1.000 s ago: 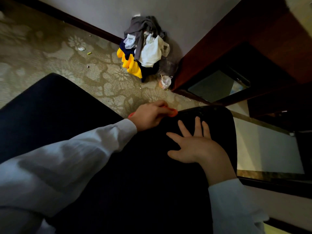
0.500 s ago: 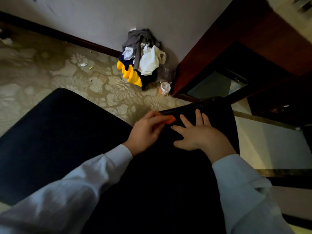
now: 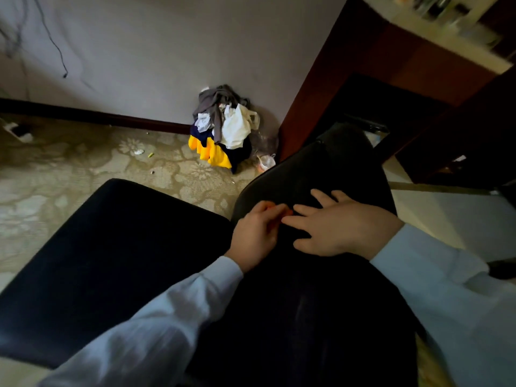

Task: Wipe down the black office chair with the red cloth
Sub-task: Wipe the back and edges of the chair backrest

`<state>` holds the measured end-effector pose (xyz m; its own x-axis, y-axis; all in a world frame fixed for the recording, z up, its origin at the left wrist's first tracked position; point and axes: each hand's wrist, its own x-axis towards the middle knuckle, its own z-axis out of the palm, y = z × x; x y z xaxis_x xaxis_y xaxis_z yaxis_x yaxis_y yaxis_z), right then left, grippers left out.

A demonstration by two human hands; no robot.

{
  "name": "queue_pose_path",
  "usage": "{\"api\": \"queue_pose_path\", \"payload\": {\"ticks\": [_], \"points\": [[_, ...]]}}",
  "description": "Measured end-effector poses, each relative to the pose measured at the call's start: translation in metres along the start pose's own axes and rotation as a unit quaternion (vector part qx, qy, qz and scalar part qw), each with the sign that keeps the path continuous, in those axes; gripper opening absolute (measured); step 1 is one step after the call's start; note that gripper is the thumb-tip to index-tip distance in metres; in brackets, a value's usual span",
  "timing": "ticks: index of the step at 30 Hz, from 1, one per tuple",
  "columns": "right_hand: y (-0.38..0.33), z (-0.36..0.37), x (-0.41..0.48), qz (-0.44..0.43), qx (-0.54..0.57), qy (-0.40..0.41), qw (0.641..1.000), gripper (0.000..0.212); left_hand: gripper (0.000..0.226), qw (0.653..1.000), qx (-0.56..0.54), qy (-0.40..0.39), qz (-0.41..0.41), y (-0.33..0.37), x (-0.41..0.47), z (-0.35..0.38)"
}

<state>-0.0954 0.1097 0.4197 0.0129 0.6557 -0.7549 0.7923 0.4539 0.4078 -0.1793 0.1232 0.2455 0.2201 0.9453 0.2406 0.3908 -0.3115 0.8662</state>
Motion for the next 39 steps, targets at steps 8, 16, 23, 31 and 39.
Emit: {"api": "queue_pose_path", "payload": {"ticks": [8, 16, 23, 31, 39], "points": [[-0.063, 0.042, -0.049, 0.062, -0.012, 0.045, 0.997, 0.053, 0.034, 0.995, 0.035, 0.093, -0.003, -0.002, -0.006, 0.017], [-0.155, 0.098, -0.112, 0.063, -0.088, 0.164, 0.980, 0.063, 0.039, 0.992, 0.039, 0.030, 0.112, -0.014, -0.087, -0.025], [-0.156, 0.106, -0.113, 0.098, -0.096, 0.218, 0.966, 0.071, 0.041, 0.991, 0.045, 0.049, 0.113, -0.032, -0.186, -0.039], [-0.129, 0.121, -0.098, 0.108, -0.083, 0.289, 0.948, 0.060, 0.038, 0.997, 0.029, 0.071, 0.010, -0.053, -0.217, -0.024], [-0.117, 0.177, -0.055, 0.184, -0.078, 0.424, 0.883, 0.050, 0.043, 0.982, 0.069, 0.118, 0.129, -0.013, -0.204, 0.025]]}}
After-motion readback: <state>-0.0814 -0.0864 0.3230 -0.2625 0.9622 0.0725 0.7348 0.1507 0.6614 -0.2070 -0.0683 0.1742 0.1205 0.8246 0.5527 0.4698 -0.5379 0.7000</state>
